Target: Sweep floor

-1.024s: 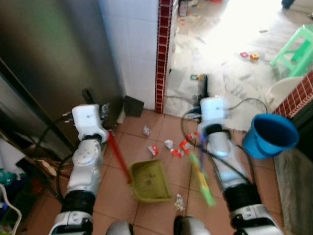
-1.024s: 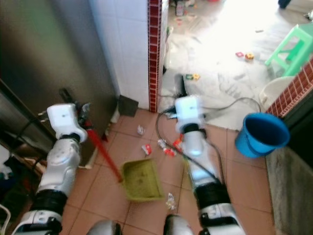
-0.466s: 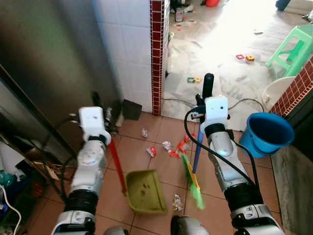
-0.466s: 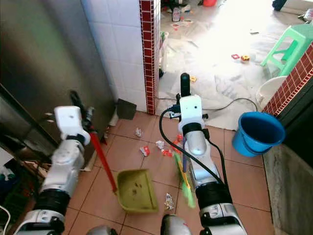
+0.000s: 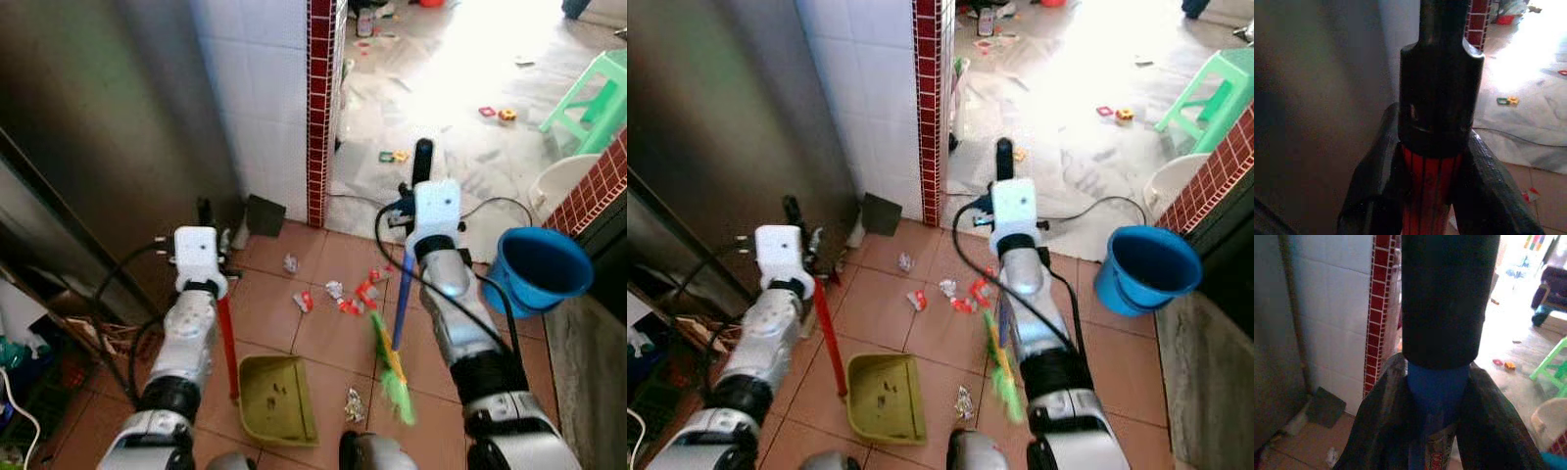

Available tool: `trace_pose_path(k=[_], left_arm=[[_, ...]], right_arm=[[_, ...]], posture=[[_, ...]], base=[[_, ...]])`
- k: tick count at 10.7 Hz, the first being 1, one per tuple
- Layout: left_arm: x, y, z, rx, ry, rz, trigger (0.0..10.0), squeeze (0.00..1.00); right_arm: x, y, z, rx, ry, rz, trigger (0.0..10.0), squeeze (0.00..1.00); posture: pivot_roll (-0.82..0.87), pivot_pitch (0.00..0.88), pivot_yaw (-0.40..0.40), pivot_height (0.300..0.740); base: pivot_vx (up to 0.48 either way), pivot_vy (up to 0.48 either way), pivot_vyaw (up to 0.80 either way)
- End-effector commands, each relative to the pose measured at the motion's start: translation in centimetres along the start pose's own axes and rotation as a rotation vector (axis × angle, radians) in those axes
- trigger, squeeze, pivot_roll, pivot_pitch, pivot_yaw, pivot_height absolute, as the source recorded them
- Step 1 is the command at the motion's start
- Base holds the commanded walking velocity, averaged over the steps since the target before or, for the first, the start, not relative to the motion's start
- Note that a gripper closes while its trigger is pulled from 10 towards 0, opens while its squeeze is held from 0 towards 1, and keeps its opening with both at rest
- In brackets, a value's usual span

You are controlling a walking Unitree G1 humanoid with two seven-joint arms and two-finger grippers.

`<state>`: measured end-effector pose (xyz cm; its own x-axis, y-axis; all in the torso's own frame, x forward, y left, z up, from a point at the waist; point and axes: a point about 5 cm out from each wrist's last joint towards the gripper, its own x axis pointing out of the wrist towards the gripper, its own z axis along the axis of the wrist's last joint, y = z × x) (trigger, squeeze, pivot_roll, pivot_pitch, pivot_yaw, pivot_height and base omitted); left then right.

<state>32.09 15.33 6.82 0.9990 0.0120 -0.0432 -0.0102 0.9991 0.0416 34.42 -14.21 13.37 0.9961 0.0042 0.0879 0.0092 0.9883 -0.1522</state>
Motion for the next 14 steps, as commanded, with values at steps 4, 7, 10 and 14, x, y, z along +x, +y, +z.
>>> trace_pose_path(k=[4,7,10,14], left_arm=[[0.8,-2.4,-0.4,-0.098,0.021,-0.007,10.0,0.0],[1.2,-3.2,-0.2,-0.129,0.028,-0.052,10.0,0.0],[1.6,-3.1,0.3,-0.16,0.004,-0.058,10.0,0.0],[1.9,-2.7,0.5,-0.263,0.02,-0.108,10.0,0.0]], right_arm=[[1.2,0.9,-0.1,0.399,0.191,0.015,10.0,0.0],[1.9,1.6,5.0,0.753,0.004,0.168,10.0,0.0],[2.5,0.7,8.1,0.51,-0.143,0.231,10.0,0.0],[2.7,-3.2,9.2,0.069,-0.32,0.049,10.0,0.0]], posture=[[-0.13,0.052,0.019,0.74],[-0.15,0.038,0.04,0.74],[-0.14,0.019,0.044,0.74],[-0.12,0.0,0.048,0.74]], base=[[0.0,0.0,0.0],[0.0,0.0,0.0],[0.0,0.0,0.0],[0.0,0.0,0.0]])
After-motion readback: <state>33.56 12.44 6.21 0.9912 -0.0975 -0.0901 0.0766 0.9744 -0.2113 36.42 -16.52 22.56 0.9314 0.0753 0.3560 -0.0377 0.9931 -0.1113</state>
